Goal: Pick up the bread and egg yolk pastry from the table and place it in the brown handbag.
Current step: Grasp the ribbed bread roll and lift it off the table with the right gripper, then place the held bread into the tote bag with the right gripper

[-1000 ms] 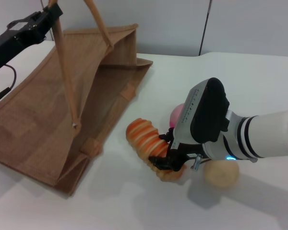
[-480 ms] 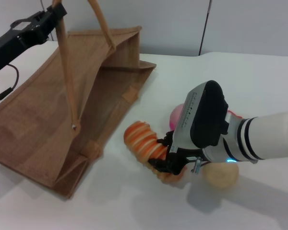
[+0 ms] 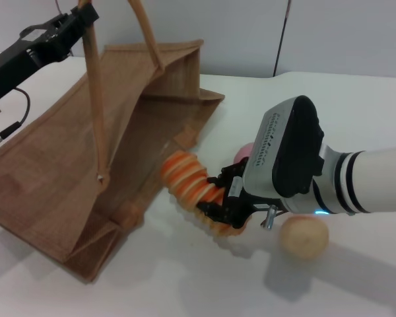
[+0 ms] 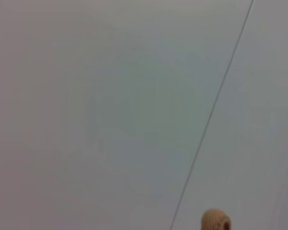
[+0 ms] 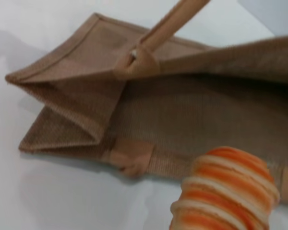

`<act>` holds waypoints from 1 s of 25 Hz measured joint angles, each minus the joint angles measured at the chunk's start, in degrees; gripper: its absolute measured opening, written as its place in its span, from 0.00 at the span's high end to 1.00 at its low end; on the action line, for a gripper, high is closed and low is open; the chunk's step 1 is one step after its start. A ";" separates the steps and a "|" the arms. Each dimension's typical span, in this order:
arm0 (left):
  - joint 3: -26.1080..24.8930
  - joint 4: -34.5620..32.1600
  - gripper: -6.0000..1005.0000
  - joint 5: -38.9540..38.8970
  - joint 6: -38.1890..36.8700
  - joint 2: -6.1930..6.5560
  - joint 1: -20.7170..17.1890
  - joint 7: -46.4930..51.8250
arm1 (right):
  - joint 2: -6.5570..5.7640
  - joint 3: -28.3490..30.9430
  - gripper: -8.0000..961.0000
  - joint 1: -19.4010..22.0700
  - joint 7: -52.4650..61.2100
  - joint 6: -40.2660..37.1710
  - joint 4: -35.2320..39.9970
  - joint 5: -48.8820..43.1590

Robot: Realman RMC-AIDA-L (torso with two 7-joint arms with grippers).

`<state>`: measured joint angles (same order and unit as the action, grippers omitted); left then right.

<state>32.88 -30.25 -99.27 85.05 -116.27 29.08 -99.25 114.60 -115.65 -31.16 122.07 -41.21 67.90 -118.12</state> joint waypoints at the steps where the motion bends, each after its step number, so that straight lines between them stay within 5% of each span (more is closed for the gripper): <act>1: 0.03 -0.04 0.85 0.02 0.46 0.00 0.00 0.13 | 0.00 0.17 0.51 0.13 -0.16 -0.14 0.59 -0.25; 11: 0.15 -0.11 0.85 1.24 4.15 0.04 1.50 2.19 | 1.13 -0.72 0.61 -0.10 1.57 -1.12 8.28 -11.14; 25: 0.20 0.02 0.84 5.02 6.94 0.08 6.01 5.80 | 1.44 -13.32 0.62 -13.73 13.72 7.70 1.22 -27.91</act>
<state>33.07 -30.23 -94.25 91.99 -116.19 35.09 -93.45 116.04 -128.97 -44.89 135.79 -33.51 69.12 -146.04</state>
